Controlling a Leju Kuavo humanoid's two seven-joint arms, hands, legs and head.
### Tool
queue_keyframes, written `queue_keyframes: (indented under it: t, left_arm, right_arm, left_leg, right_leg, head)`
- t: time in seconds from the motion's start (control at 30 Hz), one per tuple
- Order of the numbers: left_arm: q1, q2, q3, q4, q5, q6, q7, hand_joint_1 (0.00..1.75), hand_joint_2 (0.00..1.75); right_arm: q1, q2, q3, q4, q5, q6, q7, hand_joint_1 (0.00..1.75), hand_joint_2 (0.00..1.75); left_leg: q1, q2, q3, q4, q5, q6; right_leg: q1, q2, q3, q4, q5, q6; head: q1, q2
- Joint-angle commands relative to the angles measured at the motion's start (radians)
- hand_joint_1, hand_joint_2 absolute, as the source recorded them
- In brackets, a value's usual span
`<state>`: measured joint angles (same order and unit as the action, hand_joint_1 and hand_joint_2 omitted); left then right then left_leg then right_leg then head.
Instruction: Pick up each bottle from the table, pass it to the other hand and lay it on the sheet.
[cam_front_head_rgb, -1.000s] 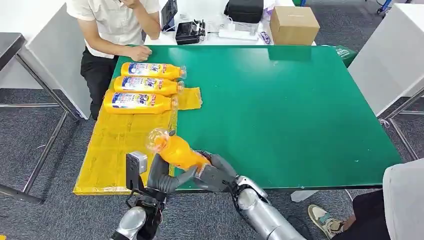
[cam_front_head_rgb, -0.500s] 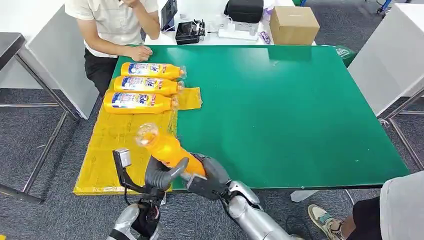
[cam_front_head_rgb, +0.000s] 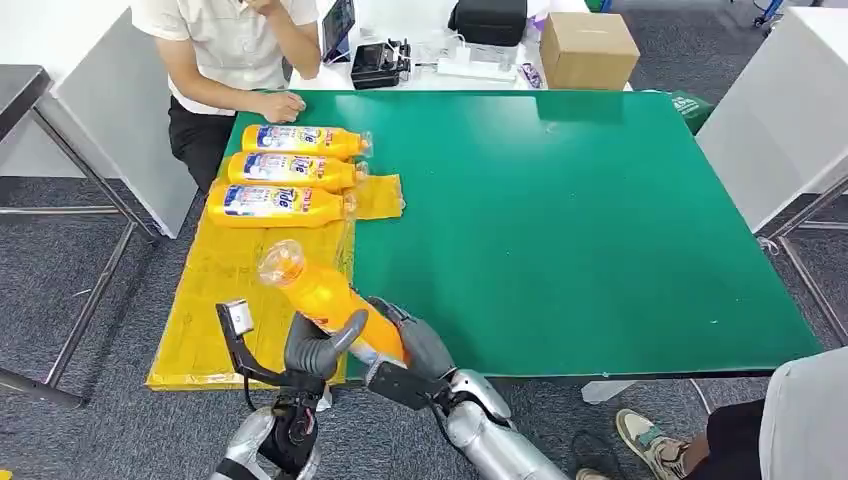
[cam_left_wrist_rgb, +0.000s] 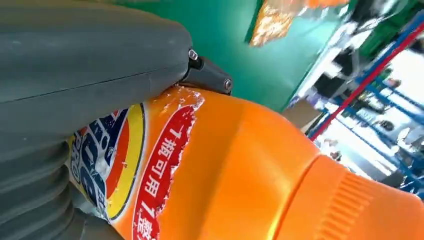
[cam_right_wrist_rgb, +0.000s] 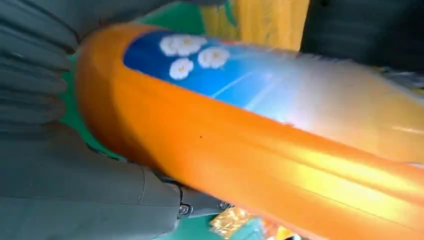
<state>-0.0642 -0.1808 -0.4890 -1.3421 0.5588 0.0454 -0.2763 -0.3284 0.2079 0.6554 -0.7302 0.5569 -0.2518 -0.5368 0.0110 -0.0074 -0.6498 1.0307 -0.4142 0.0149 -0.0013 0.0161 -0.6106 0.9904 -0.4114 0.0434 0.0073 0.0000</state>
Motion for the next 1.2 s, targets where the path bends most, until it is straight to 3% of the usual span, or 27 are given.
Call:
queue_keyframes:
  t: [0.03,0.53,0.73,0.97,1.03,1.2]
  left_arm:
    - [0.123,0.125,0.214,-0.196,-0.087,-0.055,-0.026,1.75,1.75]
    - [0.115,0.105,0.218,-0.186,-0.119,-0.056,-0.025,1.75,1.75]
    - [0.146,0.082,0.361,-0.227,-0.248,-0.049,-0.037,1.75,1.75]
    - [0.146,0.073,0.391,-0.183,-0.385,0.008,-0.053,1.75,1.75]
    - [0.067,0.102,0.331,-0.101,-0.509,0.000,-0.054,1.75,1.75]
    - [-0.266,0.077,0.132,0.275,-0.732,0.096,-0.010,1.75,1.75]
  right_arm:
    - [0.009,0.056,0.048,-0.092,-0.011,-0.039,0.009,0.00,0.00]
    - [0.017,0.047,0.034,-0.109,-0.017,-0.047,0.008,0.00,0.00]
    - [0.046,-0.004,-0.030,-0.215,0.008,-0.035,0.028,0.00,0.00]
    - [0.092,0.002,-0.086,-0.271,-0.002,-0.028,-0.016,0.00,0.00]
    - [0.118,-0.013,-0.117,-0.308,-0.029,-0.068,-0.025,0.00,0.00]
    - [0.222,-0.099,-0.175,-0.427,-0.155,-0.112,-0.161,0.00,0.00]
  left_leg:
    - [0.000,0.008,0.005,-0.001,-0.002,-0.001]
    - [0.000,0.001,0.006,-0.002,-0.001,-0.001]
    - [0.000,0.002,0.005,-0.002,-0.001,-0.001]
    - [0.000,0.001,0.006,-0.002,-0.001,0.000]
    - [0.000,0.000,0.004,-0.001,-0.001,-0.001]
    - [0.000,-0.019,0.005,-0.004,0.004,0.000]
  right_leg:
    - [0.000,0.005,0.002,0.000,-0.001,-0.002]
    - [0.000,-0.002,0.005,0.000,-0.003,-0.003]
    - [0.000,-0.001,0.004,-0.001,-0.003,-0.003]
    - [0.000,-0.002,0.005,-0.001,-0.003,-0.002]
    - [0.000,-0.003,0.003,-0.001,-0.003,-0.002]
    - [0.000,-0.021,0.007,-0.003,-0.005,-0.002]
  head:
    - [0.000,0.000]
    - [0.000,0.000]
    - [0.000,0.000]
    - [0.000,0.000]
    - [0.000,0.000]
    - [0.000,0.000]
